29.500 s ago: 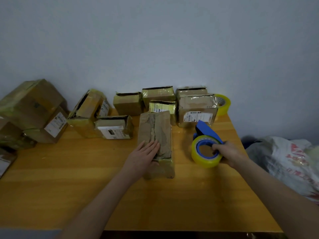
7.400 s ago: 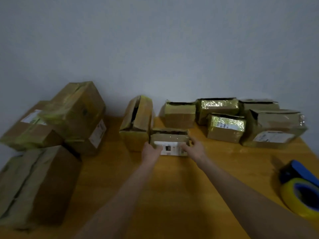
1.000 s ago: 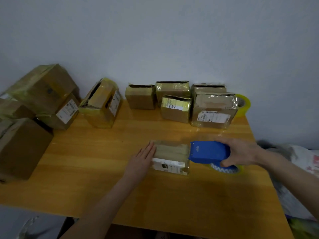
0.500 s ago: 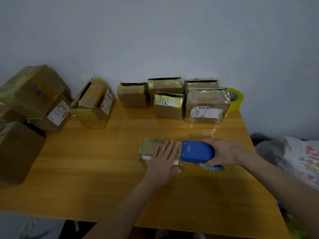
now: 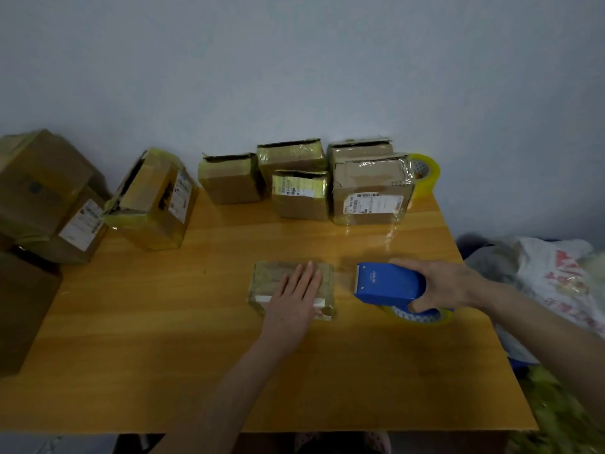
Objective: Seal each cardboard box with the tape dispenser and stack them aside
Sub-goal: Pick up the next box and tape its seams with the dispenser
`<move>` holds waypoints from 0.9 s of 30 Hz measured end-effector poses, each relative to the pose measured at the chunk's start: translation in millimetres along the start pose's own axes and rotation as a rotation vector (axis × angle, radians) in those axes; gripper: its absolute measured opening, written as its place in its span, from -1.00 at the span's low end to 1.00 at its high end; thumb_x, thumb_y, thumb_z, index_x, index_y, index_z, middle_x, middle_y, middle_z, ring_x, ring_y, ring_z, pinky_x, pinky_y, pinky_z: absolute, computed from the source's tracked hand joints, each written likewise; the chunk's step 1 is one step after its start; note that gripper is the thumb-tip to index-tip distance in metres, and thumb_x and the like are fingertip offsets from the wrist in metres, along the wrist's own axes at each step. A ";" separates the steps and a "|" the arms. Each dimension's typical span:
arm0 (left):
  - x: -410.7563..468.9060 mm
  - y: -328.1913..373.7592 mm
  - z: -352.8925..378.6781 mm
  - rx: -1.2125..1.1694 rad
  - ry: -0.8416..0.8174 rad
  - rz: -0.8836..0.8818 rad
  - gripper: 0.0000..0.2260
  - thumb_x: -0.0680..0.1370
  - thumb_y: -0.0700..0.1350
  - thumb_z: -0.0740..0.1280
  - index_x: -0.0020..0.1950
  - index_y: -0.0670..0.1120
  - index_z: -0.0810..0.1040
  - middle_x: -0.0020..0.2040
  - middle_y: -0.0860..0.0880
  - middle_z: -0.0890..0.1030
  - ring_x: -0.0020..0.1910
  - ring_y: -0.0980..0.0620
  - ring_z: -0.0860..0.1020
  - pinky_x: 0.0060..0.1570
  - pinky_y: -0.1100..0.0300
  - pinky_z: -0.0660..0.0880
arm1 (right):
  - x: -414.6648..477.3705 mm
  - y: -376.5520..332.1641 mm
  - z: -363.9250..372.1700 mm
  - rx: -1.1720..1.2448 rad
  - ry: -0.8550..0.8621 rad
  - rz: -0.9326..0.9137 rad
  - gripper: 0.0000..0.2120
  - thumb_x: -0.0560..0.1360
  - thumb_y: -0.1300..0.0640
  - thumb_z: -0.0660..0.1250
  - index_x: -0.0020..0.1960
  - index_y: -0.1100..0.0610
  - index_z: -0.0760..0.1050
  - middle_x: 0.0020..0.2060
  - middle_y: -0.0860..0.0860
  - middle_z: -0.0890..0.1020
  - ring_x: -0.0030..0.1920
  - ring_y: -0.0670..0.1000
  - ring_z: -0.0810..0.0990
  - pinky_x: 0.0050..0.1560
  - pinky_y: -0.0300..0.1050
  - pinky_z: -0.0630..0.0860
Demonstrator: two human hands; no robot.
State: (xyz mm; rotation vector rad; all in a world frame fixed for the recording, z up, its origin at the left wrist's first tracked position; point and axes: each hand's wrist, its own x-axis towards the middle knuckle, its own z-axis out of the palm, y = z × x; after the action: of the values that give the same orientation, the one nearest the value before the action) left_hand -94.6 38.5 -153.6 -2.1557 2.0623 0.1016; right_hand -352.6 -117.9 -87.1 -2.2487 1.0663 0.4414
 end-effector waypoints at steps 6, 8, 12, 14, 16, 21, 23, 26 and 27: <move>-3.3 0.6 1.0 -0.002 0.030 0.003 -0.30 0.62 0.11 0.11 0.48 -0.03 -0.37 0.50 -0.04 -0.36 0.47 -0.02 -0.35 0.41 0.06 -0.34 | 23.4 -45.3 -4.2 -0.247 -0.078 0.022 -0.26 0.35 -0.12 0.40 0.44 -0.31 0.13 -0.06 -0.17 0.46 -0.03 0.00 0.45 -0.10 -0.07 0.45; -3.2 1.0 0.2 -0.007 0.035 0.008 -0.30 0.62 0.11 0.11 0.49 -0.01 -0.36 0.50 -0.04 -0.35 0.46 -0.02 -0.36 0.41 0.05 -0.34 | 30.5 -55.7 -6.4 -0.270 -0.108 0.033 -0.24 0.34 -0.12 0.40 0.45 -0.30 0.13 -0.05 -0.16 0.46 -0.03 -0.01 0.45 -0.13 -0.10 0.42; -1.7 0.5 0.8 -0.013 0.031 0.024 -0.33 0.62 0.11 0.10 0.47 0.01 -0.35 0.50 -0.03 -0.35 0.45 -0.03 -0.37 0.41 0.04 -0.35 | 42.6 -71.7 -21.2 -0.335 -0.134 0.020 -0.25 0.31 -0.11 0.44 0.43 -0.26 0.22 -0.02 -0.13 0.50 -0.05 0.01 0.48 -0.12 -0.10 0.45; -1.5 -0.3 0.4 -0.014 0.037 0.029 -0.34 0.62 0.11 0.10 0.47 0.01 -0.34 0.50 -0.02 -0.34 0.45 -0.04 -0.37 0.42 0.04 -0.35 | 48.3 -79.2 -29.3 -0.359 -0.153 0.013 -0.27 0.27 -0.09 0.46 0.39 -0.28 0.29 -0.02 -0.13 0.53 -0.04 0.01 0.51 -0.12 -0.10 0.47; -1.1 -1.9 -0.9 -0.022 0.036 0.034 -0.35 0.62 0.11 0.10 0.47 0.02 -0.33 0.50 -0.02 -0.33 0.45 -0.03 -0.36 0.43 0.04 -0.34 | 52.0 -84.3 -34.5 -0.367 -0.176 0.017 -0.26 0.24 -0.09 0.48 0.38 -0.28 0.31 -0.01 -0.12 0.52 -0.03 0.02 0.52 -0.11 -0.09 0.49; -3.6 -2.3 -2.3 -0.065 0.044 0.057 -0.35 0.61 0.17 0.09 0.48 0.03 -0.30 0.51 0.00 -0.30 0.50 -0.03 -0.30 0.43 0.06 -0.33 | 52.4 -87.1 -40.2 -0.332 -0.227 0.087 -0.21 0.25 -0.10 0.50 0.43 -0.18 0.31 0.09 -0.07 0.47 0.04 0.04 0.50 -0.02 -0.06 0.52; -6.7 -2.5 -3.3 -0.091 0.029 0.090 -0.31 0.58 0.25 0.07 0.49 0.02 -0.27 0.51 0.01 -0.29 0.52 -0.04 -0.28 0.44 0.05 -0.32 | 50.8 -85.2 -33.8 -0.335 -0.193 0.137 -0.27 0.26 -0.12 0.47 0.40 -0.10 0.37 0.05 -0.04 0.52 -0.02 0.04 0.54 -0.10 -0.07 0.53; -8.2 0.7 -10.6 -0.146 0.046 0.057 -0.30 0.54 0.36 -0.06 0.56 0.01 -0.11 0.54 0.03 -0.21 0.54 0.00 -0.21 0.48 0.03 -0.25 | 47.8 -74.6 -29.7 -0.196 -0.105 0.155 -0.35 0.25 -0.09 0.46 0.32 -0.06 0.42 0.01 0.00 0.57 -0.06 0.05 0.58 -0.12 -0.06 0.53; -6.6 5.2 -15.2 -0.198 0.063 0.002 -0.29 0.53 0.37 -0.11 0.57 -0.01 0.00 0.57 0.03 -0.10 0.55 0.00 -0.12 0.50 0.00 -0.18 | 45.2 -69.9 -33.0 -0.117 -0.072 0.164 -0.35 0.25 -0.08 0.45 0.32 -0.09 0.41 0.02 -0.01 0.58 -0.06 0.05 0.58 -0.08 -0.05 0.56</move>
State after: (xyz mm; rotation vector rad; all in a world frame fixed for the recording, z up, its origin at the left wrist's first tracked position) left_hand -101.0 42.4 -137.9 -2.2970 2.1727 0.2516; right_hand -268.5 -131.0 -59.2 -2.2361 1.2210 0.6643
